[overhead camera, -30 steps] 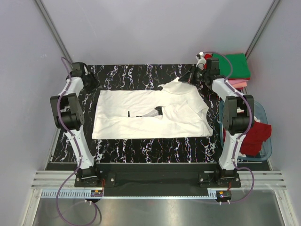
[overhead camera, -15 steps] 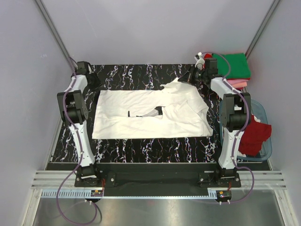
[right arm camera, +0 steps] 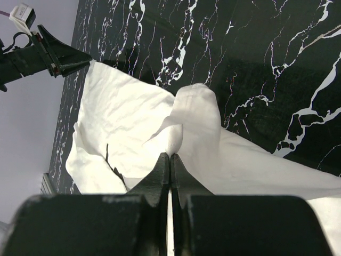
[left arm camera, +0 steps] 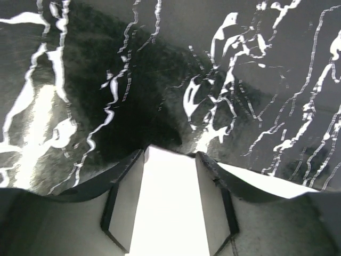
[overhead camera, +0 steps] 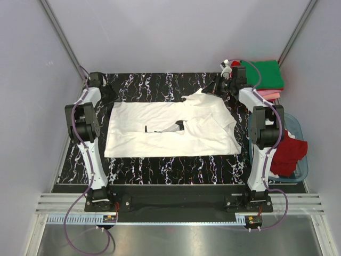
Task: Fold and stack the t-shirts
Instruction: Fold the tshirt
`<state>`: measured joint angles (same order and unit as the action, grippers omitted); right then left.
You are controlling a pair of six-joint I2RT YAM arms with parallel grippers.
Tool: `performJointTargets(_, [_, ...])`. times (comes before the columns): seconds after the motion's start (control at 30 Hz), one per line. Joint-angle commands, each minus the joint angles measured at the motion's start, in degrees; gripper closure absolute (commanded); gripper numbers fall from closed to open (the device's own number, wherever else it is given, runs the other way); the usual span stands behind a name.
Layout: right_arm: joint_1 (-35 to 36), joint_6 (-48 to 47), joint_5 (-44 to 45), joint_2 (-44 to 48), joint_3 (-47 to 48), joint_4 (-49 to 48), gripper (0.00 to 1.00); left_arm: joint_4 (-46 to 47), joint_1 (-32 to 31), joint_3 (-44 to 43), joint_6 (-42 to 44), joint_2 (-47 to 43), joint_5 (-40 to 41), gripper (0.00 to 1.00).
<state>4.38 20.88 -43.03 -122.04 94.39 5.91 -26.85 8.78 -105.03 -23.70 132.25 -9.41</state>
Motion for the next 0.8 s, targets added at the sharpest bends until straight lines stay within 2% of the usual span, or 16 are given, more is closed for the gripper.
performJointTargets(0.0, [-0.07,-0.76,-0.66,1.45,1.85,-0.46,1.00,-0.84,0.28,1.85,1.90,-3.22,4.22,0.48])
performJointTargets(0.2, [-0.16,-0.58,-0.75,1.19,1.94,-0.38,1.00,-1.89,0.01,0.80,2.35,-2.43,4.13,0.56])
performJointTargets(0.37, [-0.34,-0.67,-1.01,1.01,2.20,-0.46,1.00,-3.82,-0.95,-2.88,2.61,-0.41,4.40,0.58])
performJointTargets(0.77, [-0.69,-0.41,-2.76,0.31,2.11,-1.25,1.00,-6.02,-1.57,-6.23,2.96,1.79,3.70,0.87])
